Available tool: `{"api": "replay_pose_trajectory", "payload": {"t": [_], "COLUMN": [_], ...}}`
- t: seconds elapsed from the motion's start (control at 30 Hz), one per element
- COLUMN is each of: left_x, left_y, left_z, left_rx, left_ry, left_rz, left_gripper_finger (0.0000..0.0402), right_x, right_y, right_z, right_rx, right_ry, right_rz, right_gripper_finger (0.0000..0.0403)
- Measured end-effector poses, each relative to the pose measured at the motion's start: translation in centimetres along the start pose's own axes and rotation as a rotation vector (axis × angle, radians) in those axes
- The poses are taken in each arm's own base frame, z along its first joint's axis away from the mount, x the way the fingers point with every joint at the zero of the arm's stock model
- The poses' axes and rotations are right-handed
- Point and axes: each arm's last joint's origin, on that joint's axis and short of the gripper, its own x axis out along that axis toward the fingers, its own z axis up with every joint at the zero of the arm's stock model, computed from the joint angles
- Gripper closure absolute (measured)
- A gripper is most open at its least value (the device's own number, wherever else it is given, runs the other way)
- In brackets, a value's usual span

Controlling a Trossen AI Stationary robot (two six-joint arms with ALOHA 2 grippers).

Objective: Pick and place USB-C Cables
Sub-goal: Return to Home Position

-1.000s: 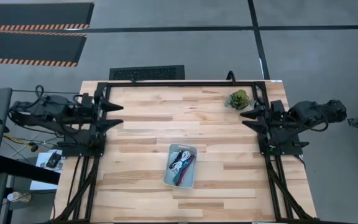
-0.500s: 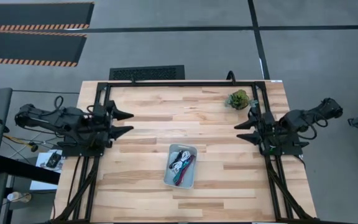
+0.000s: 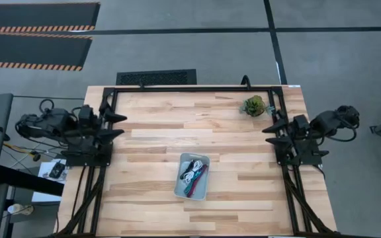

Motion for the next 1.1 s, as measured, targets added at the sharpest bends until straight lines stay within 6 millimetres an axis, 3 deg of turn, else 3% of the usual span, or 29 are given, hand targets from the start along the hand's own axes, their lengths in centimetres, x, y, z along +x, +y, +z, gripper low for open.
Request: {"api": "replay_pose_trajectory", "payload": {"t": [0.37, 0.57, 0.67, 0.93, 1.1], "left_x": [-1.8, -2.8, -2.8, -1.7, -1.1], "left_y": [0.8, 1.2, 1.5, 2.8, 3.4], "left_z": [-1.1, -1.8, -3.8, -11.6, -15.3], "left_rx": [-0.025, -0.038, -0.052, -0.16, -0.193], "left_ry": [0.118, 0.116, 0.098, 0.04, 0.033], "left_rz": [0.028, 0.004, -0.04, -0.064, -0.072], "left_gripper_finger": [0.015, 0.015, 0.015, 0.015, 0.015], "right_x": [0.3, -0.2, -0.5, 0.1, 0.1], "right_y": [-0.1, -0.8, -1.1, -1.4, -1.4], "right_z": [-1.5, -5.1, -6.9, -11.4, -11.3], "right_rx": [0.011, 0.049, 0.078, 0.119, 0.117], "right_ry": [0.054, -0.042, -0.118, -0.156, -0.166], "right_rz": [-0.024, -0.018, -0.007, 0.002, 0.005], "right_gripper_finger": [0.0219, 0.022, 0.0218, 0.022, 0.0219]}}
